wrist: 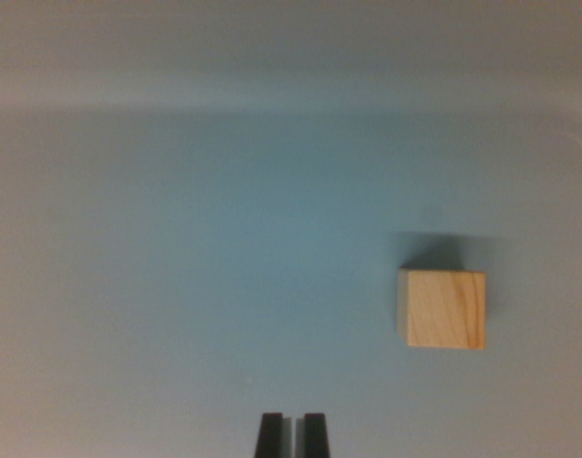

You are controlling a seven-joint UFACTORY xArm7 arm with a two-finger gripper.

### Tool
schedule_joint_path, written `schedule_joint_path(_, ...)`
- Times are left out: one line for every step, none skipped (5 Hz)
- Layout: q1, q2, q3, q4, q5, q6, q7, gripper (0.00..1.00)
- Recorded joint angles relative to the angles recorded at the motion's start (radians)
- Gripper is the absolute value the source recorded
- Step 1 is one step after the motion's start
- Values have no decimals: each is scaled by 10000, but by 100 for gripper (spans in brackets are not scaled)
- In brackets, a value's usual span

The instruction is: Push wooden cube

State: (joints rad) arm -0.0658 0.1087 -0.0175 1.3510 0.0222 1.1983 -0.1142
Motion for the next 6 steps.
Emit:
schedule_joint_path(-78, 204, -85, -331, 31, -473, -181, 0)
schedule_joint_path(-78, 204, -85, -331, 31, -473, -181, 0)
schedule_joint_path(-156, 408, -170, -662, 62, -946, -362, 0)
schedule_joint_path(-156, 408, -170, -662, 62, -946, -362, 0)
schedule_joint_path(-233, 611, -255, -992, 93, -1419, -542, 0)
schedule_joint_path(-233, 611, -255, -992, 93, -1419, -542, 0)
